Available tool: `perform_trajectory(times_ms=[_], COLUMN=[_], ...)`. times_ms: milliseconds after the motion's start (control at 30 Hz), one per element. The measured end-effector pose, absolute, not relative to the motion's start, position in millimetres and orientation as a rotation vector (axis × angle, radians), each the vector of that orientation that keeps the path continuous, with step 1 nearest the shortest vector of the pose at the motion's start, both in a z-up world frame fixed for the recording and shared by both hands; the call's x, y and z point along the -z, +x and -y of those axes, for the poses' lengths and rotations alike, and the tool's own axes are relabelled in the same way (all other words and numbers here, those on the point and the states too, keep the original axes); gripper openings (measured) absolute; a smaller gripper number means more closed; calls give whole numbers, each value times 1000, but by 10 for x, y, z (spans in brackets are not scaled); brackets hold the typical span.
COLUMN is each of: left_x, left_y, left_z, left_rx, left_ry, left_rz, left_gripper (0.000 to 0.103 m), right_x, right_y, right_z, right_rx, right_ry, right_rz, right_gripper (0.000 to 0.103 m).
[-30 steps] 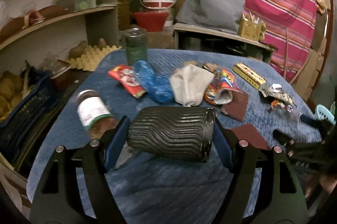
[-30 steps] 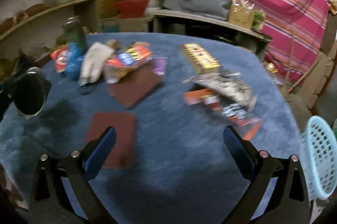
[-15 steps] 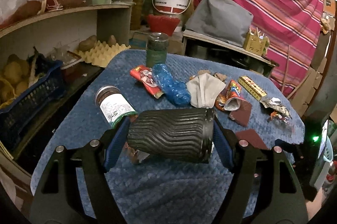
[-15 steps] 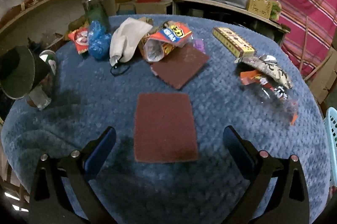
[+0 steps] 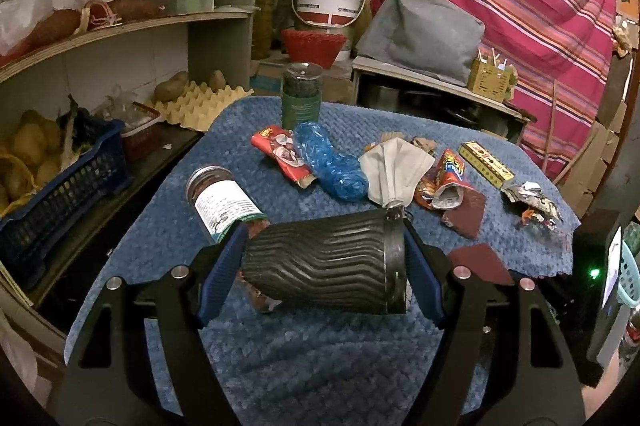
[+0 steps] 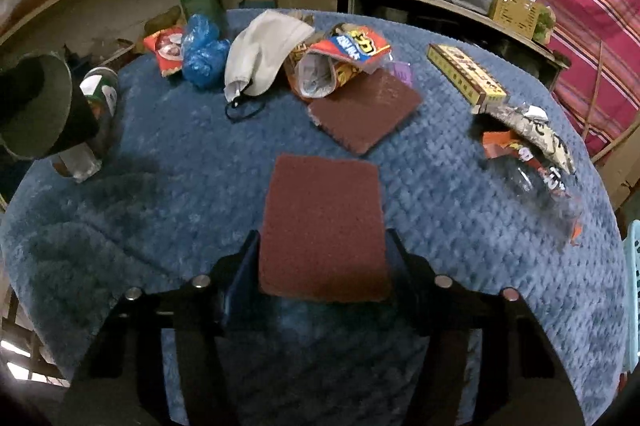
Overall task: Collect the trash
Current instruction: 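Carry the black cup and maroon pad over the light-blue basket with both grippers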
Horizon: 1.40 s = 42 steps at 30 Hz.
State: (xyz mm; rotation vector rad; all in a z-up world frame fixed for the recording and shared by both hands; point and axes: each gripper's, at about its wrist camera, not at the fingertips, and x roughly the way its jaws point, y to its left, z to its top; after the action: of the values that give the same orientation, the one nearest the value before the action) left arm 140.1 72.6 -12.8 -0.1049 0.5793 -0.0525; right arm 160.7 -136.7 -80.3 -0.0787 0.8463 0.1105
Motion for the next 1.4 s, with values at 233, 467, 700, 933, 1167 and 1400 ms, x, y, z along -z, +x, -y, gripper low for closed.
perform_trajectory(times_ms=[233, 467, 700, 933, 1167, 1400], left_x=[133, 113, 99, 90, 64, 33], left_y=[1405, 1404, 1412, 1415, 1419, 1429], left_z=[-684, -614, -489, -238, 30, 358], left_rx=[51, 56, 65, 82, 112, 144], left_ry=[-89, -87, -78, -52, -55, -50], left_rz=[-578, -573, -571, -564, -558, -555], left_gripper=[73, 73, 73, 73, 73, 73], right_x=[676, 508, 314, 150, 17, -29], right_y=[1581, 1513, 1425, 1329, 1189, 1024], right_z=[1515, 1663, 1933, 2345, 2909, 3436], right_rx=[-110, -90, -62, -2, 79, 159], right_ry=[-49, -67, -59, -43, 2, 34], right_rz=[-804, -739, -684, -636, -602, -590], right_gripper=[61, 61, 61, 61, 61, 61])
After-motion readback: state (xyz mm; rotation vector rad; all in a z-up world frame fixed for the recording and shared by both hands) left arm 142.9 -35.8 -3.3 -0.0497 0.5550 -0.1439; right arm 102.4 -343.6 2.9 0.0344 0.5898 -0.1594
